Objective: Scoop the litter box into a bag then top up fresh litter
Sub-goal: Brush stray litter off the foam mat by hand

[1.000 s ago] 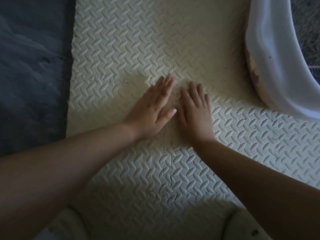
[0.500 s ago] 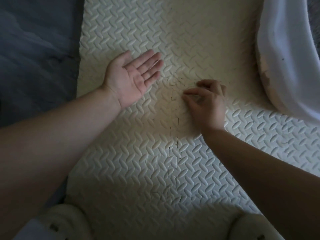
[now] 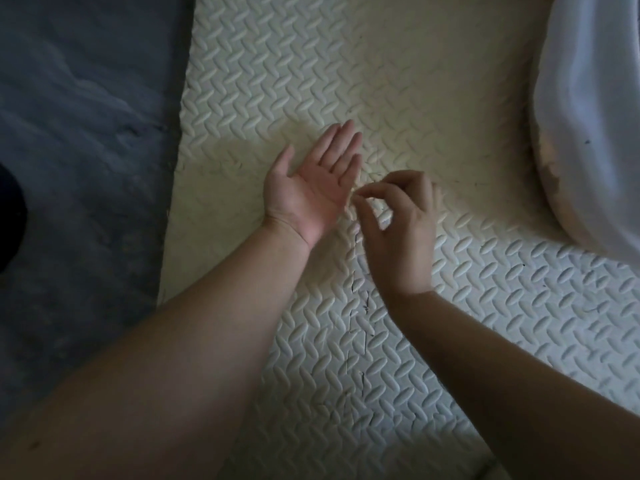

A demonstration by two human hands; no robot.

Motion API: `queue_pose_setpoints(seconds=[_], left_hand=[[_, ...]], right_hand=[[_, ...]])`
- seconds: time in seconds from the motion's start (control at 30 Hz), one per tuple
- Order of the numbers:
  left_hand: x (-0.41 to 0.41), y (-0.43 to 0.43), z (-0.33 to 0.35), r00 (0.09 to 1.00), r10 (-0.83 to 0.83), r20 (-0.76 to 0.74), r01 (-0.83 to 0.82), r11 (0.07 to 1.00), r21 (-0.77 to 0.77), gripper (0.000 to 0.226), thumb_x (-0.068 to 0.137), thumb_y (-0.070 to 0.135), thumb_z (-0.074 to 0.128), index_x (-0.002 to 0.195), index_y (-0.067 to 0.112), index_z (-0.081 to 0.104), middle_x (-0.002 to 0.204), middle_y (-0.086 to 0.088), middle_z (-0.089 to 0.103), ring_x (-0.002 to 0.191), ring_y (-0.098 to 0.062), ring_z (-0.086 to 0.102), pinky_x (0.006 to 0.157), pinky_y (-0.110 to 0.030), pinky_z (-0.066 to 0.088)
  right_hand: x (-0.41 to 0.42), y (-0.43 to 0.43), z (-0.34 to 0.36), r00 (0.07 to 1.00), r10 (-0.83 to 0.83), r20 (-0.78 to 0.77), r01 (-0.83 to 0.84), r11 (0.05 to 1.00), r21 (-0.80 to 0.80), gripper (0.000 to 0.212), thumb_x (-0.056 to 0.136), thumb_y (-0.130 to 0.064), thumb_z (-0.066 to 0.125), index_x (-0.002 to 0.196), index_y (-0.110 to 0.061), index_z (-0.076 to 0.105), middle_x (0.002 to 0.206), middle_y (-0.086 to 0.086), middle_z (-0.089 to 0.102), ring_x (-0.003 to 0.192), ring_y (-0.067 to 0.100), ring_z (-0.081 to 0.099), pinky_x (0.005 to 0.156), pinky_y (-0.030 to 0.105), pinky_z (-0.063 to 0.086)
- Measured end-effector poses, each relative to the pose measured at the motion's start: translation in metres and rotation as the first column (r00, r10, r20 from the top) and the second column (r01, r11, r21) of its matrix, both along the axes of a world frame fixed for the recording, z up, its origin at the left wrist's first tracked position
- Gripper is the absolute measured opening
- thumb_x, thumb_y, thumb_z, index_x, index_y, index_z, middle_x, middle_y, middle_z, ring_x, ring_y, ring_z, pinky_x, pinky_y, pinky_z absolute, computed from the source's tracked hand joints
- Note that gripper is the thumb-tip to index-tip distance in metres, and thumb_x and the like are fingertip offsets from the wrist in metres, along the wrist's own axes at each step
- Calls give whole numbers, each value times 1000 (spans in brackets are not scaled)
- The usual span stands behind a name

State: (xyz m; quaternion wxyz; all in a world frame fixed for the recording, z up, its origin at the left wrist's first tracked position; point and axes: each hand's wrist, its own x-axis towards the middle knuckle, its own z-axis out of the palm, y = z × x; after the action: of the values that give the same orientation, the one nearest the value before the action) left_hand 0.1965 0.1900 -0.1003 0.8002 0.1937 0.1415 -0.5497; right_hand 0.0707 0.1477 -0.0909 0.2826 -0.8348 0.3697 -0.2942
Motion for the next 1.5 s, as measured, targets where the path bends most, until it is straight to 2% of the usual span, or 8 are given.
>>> queue_pose_setpoints(seconds=[0.13, 0.37, 0.53, 0.67, 1.03, 1.3, 1.4, 1.5], left_hand=[[-11, -6, -1, 995, -21, 95, 24, 999, -37, 65, 98, 42, 13, 143, -1, 28, 154, -17, 28, 143, -27, 27, 110, -37, 28], [-7, -3, 0, 999, -29, 29, 32, 993, -111, 64, 98, 42, 17, 139, -5, 34, 145, -17, 39, 139, -28, 32, 114, -40, 28], [-1, 1, 3, 1000, -12, 1, 12, 996, -85, 63, 100, 41, 18, 133, -6, 44, 142, -18, 43, 134, -28, 40, 112, -40, 32], [12, 13, -1, 1000, -15, -6, 15, 997, -77, 64, 102, 42, 15, 137, -6, 40, 145, -17, 42, 136, -29, 38, 115, -39, 28], [18, 42, -17, 997, -73, -20, 72, 995, -69, 69, 99, 45, 16, 141, -8, 31, 152, -21, 28, 142, -31, 25, 117, -43, 22], [21, 40, -22, 995, -98, -28, 94, 988, -123, 70, 99, 45, 16, 142, -8, 29, 152, -21, 27, 142, -31, 25, 117, -42, 22], [22, 39, -23, 994, -110, 3, 110, 987, -121, 69, 99, 45, 16, 141, -8, 31, 151, -20, 30, 141, -30, 29, 116, -41, 24], [19, 34, -22, 994, -109, 33, 111, 991, -76, 68, 99, 44, 16, 139, -7, 37, 148, -20, 37, 138, -30, 34, 114, -40, 29]], right_hand=[[19, 16, 9, 998, 18, 57, -20, 999, 36, 10, 80, -22, 71, 86, -15, 73, 87, 2, 54, 84, 18, 47, 80, 32, 42], [17, 15, 6, 998, 52, -37, -48, 995, 82, 14, 82, -31, 68, 88, -21, 75, 83, -3, 53, 81, 22, 51, 80, 29, 40], [3, 0, 8, 994, -50, 95, 32, 982, 188, 14, 88, -21, 64, 98, -16, 72, 88, -2, 54, 82, 13, 54, 77, 30, 48], [-18, -19, -11, 995, -77, -64, 90, 966, 241, 20, 85, -24, 66, 104, -22, 71, 95, -6, 54, 89, 11, 54, 85, 35, 49], [-15, -15, -27, 967, -26, -255, 59, 990, 125, 20, 76, -50, 70, 92, -40, 74, 93, -9, 51, 93, 15, 45, 87, 35, 37], [-5, -15, -20, 953, 46, -301, -23, 997, 79, 11, 78, -35, 71, 86, -28, 74, 86, -11, 53, 87, 12, 43, 80, 26, 23], [-4, -18, -20, 930, 134, -343, -139, 990, 10, 11, 82, -29, 68, 85, -19, 72, 85, -6, 57, 86, 19, 50, 80, 30, 30], [-3, -14, -14, 964, 157, -215, -155, 988, 27, 11, 82, -28, 67, 84, -18, 71, 84, -3, 58, 83, 21, 54, 78, 41, 44]])
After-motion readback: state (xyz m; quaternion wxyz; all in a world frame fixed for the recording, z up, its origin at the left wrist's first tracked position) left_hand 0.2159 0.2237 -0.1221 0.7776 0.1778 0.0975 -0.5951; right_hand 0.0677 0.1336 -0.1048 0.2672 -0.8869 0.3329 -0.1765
